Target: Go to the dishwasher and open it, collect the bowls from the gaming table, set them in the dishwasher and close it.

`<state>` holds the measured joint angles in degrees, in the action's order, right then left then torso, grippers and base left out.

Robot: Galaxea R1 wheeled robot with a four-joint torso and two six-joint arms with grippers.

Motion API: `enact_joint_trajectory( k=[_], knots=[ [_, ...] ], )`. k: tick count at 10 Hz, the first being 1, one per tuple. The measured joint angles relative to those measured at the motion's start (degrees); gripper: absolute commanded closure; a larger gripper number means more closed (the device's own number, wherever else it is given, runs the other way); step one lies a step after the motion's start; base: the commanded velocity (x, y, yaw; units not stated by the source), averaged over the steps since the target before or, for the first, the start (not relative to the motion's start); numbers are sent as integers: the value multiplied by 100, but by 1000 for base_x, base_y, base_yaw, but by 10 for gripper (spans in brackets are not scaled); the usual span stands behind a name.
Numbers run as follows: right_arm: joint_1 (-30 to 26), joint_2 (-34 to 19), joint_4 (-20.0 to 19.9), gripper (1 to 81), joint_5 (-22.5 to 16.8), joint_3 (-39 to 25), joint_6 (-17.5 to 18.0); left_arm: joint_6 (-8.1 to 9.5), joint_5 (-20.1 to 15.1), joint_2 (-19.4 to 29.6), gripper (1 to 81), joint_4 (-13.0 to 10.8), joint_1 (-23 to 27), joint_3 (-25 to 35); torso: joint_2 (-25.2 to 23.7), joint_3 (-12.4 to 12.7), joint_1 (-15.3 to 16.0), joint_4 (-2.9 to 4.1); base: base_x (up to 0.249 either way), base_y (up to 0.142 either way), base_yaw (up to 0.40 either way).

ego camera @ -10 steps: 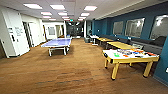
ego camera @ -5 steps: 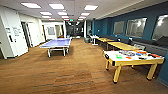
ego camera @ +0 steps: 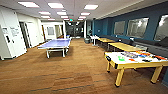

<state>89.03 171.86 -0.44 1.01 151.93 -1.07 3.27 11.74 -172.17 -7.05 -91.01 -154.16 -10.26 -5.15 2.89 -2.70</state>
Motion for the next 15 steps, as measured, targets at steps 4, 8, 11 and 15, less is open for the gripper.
enact_joint_trajectory(
  k=[4,8,11,15],
  knots=[
    [0,9,0,10,2,11,0,0,2,-7,10,-2,2,0,0,0,0,0,275,0,0],
    [2,13,0,10,2,49,0,-2,-2,-24,10,-2,0,0,0,0,0,0,275,0,0],
    [2,18,0,10,4,49,0,-2,-11,-22,10,-4,0,-2,0,0,0,0,275,0,0],
    [2,20,2,10,9,49,0,-2,-13,-24,10,-4,0,-2,0,0,2,0,276,0,0]
  ],
)
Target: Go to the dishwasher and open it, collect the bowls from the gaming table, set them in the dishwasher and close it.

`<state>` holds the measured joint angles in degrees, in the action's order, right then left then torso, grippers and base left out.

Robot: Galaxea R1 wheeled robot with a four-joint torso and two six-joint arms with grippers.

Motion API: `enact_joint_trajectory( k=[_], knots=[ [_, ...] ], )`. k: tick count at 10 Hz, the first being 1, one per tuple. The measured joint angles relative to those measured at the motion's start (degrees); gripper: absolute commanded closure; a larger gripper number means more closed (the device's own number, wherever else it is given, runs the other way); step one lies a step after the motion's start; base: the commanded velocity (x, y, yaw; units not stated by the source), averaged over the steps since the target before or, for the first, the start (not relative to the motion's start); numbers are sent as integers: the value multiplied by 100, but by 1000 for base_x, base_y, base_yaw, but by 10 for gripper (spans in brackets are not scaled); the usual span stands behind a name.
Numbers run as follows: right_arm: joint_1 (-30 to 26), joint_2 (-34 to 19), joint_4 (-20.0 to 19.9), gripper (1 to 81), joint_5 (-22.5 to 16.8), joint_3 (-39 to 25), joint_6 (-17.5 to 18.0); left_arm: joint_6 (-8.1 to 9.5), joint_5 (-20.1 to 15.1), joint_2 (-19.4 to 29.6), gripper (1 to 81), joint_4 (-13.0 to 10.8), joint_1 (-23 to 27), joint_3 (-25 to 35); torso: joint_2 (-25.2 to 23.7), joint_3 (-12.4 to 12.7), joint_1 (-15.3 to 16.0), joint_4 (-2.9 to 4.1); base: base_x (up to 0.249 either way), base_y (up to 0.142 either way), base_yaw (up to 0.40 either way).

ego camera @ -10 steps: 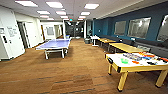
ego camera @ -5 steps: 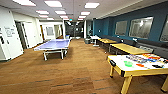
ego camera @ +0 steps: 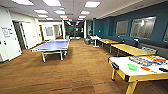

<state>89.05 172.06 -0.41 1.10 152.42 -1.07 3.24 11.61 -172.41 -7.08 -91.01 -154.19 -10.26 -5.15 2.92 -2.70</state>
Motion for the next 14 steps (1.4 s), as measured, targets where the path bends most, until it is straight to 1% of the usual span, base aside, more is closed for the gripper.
enact_joint_trajectory(
  k=[5,8,11,14],
  knots=[
    [0,66,0,10,16,0,-2,-2,-9,-27,10,0,0,0,0,0,-2,0,275,0,0],
    [-66,82,-2,10,22,0,-2,-2,-11,-27,10,0,4,0,2,-2,4,0,225,0,0],
    [-96,105,0,10,28,34,-5,-2,-21,-30,10,0,59,0,7,-2,11,0,110,0,0],
    [-60,107,0,10,2,65,-5,-2,-23,-44,10,0,30,0,5,-2,6,0,0,0,0]
  ],
)
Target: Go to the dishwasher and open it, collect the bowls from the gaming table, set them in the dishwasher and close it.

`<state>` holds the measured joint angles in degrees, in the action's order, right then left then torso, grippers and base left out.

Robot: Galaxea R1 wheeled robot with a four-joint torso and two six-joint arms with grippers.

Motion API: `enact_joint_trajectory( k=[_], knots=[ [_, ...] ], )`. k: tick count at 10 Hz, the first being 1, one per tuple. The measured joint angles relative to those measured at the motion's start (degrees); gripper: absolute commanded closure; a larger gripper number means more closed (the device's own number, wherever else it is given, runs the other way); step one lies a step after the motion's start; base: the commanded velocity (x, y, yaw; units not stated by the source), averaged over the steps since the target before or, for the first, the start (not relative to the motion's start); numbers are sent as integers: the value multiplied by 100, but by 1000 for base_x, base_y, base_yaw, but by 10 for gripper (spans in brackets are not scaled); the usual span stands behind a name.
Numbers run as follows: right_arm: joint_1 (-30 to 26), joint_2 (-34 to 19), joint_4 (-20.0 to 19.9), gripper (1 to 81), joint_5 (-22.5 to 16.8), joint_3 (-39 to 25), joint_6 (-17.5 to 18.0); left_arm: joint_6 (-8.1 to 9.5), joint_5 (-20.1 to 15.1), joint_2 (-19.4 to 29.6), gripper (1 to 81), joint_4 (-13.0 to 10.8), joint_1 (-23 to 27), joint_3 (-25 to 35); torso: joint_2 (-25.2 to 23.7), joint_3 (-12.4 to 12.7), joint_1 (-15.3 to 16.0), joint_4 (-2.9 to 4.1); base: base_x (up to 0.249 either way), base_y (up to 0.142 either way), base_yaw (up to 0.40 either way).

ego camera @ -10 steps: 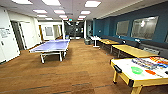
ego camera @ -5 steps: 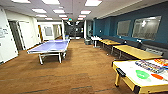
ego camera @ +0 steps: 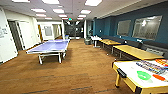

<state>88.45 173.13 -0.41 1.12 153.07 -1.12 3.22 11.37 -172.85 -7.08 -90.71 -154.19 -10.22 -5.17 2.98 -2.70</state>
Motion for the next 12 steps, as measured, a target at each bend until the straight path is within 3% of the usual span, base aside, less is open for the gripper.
enact_joint_trajectory(
  k=[7,12],
  knots=[
    [40,2,0,10,-13,0,0,2,-24,2,10,0,-30,0,-2,0,-9,0,0,0,0],
    [38,2,0,10,-13,0,2,-16,-94,16,10,-7,-35,0,-2,0,-9,0,0,0,-381]
  ],
)
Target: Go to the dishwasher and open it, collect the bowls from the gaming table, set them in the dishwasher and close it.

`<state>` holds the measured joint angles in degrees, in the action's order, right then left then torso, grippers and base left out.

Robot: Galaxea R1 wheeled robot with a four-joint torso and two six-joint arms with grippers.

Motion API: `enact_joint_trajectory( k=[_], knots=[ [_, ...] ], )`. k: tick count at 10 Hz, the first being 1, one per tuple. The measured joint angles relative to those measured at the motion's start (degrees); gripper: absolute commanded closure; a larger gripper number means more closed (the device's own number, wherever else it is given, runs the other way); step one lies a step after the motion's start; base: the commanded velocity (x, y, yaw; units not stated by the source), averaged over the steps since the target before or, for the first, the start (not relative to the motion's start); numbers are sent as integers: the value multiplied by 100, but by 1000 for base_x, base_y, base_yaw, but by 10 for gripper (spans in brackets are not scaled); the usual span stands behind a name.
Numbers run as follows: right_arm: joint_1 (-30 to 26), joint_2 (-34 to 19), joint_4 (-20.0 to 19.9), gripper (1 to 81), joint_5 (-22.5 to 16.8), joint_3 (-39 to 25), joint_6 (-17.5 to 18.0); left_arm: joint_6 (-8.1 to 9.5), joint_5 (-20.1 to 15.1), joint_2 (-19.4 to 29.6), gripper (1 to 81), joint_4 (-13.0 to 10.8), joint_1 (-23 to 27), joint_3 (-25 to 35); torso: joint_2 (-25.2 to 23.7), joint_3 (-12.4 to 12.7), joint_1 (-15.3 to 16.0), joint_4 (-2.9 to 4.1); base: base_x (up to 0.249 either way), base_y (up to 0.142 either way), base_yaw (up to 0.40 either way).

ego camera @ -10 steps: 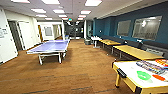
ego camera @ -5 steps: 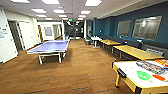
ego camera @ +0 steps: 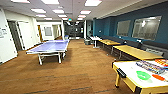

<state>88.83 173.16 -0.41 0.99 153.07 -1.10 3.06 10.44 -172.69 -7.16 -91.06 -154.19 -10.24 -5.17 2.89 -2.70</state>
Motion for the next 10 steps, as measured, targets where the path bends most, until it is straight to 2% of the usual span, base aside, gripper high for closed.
enact_joint_trajectory(
  k=[10],
  knots=[
    [6,33,-2,10,-39,27,2,-6,-33,-33,10,-11,22,-4,0,0,-2,0,0,0,-400]
  ],
)
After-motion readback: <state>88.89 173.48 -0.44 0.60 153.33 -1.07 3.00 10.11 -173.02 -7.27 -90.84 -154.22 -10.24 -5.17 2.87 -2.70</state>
